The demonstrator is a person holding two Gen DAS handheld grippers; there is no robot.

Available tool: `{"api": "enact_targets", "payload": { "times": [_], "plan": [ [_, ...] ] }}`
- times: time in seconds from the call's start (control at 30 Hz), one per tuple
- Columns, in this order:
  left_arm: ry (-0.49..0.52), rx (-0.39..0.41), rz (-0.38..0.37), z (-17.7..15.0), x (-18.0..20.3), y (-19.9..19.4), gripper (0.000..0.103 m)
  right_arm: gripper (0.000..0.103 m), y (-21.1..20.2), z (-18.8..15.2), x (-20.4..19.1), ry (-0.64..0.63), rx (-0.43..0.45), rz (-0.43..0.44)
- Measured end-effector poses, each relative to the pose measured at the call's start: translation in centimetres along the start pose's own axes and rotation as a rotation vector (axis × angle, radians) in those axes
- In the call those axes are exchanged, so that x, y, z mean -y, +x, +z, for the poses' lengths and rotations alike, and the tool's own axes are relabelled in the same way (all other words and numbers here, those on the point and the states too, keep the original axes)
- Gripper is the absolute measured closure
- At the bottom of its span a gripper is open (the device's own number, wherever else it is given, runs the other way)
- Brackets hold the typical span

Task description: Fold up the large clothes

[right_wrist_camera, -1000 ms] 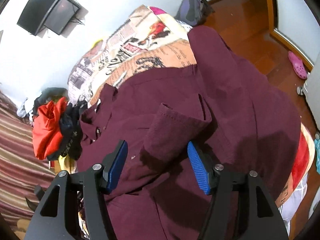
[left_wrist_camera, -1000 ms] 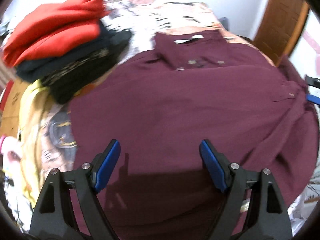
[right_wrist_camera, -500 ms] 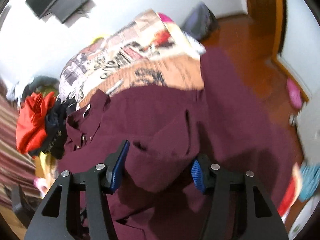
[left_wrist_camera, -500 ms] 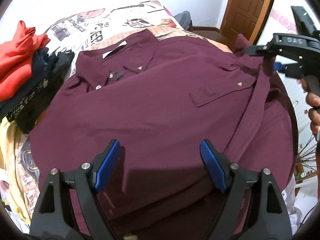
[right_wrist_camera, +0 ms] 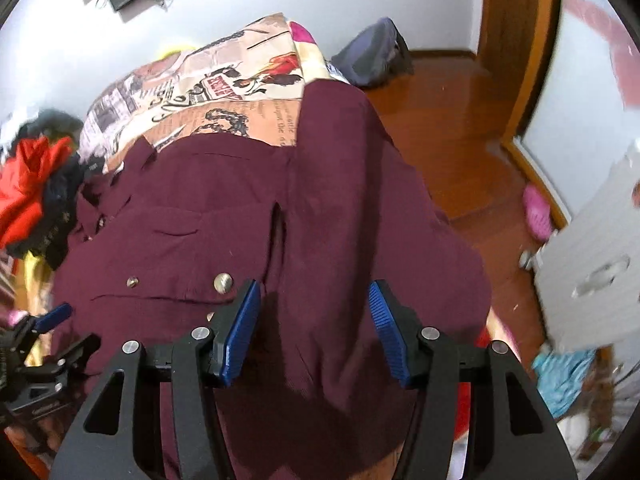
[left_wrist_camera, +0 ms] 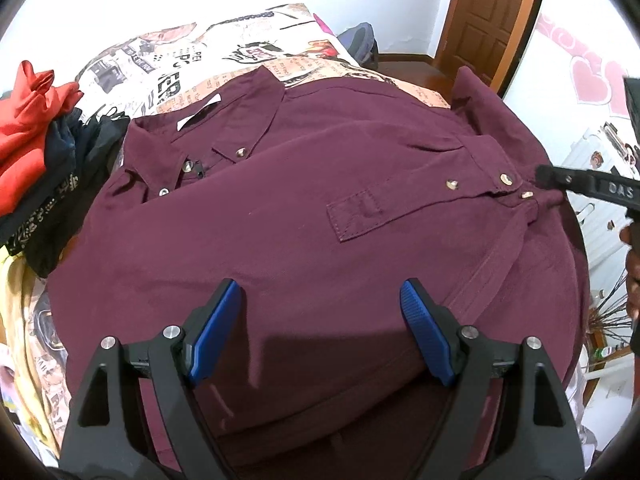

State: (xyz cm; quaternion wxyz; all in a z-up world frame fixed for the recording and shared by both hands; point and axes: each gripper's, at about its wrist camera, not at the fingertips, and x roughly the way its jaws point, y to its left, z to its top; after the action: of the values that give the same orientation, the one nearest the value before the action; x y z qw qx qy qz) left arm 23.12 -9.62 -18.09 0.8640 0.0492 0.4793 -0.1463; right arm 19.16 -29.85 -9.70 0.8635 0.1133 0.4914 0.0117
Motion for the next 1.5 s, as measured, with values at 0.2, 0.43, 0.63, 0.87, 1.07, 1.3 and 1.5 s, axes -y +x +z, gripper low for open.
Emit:
{"api": "enact_targets", "payload": {
  "times": [0.2,0.43,0.63,0.87,1.07,1.3,1.5],
  "plan": [
    [0.038,0.025,0.005,1.7,1.1,-0.6,0.021,0.050,-3.5,0.8,2.5,0.109,0.075,0.065],
    [0.029,0.096,0.003,5.1,1.8,-1.8,0.021,0.046,-5.0,1.3,6.5,0.253,0.118,0.073],
    [0.014,0.111,0.015,6.9,1.8,-1.3,0.021,0.046,-1.6,-0.7,9.9,0.385,0.014,0.101],
    [0.005,0.062,0.030,6.7,1.7,0.8,0.021,0.046,3.3,-2.1,11.9,0.498,-0.107,0.188],
    [-0.004,0.031,0.029,5.9,1.2,1.8,0.021,0.045,5.9,-0.5,14.2,0.601,-0.098,0.253],
    [-0.011,0.037,0.056,5.8,0.5,1.4,0.021,0.059,7.6,1.4,14.1,0.587,-0.071,0.198],
    [-0.029,0.049,0.067,5.7,-0.2,0.9,0.021,0.095,3.7,1.7,13.4,0.535,0.056,0.131]
  ]
}}
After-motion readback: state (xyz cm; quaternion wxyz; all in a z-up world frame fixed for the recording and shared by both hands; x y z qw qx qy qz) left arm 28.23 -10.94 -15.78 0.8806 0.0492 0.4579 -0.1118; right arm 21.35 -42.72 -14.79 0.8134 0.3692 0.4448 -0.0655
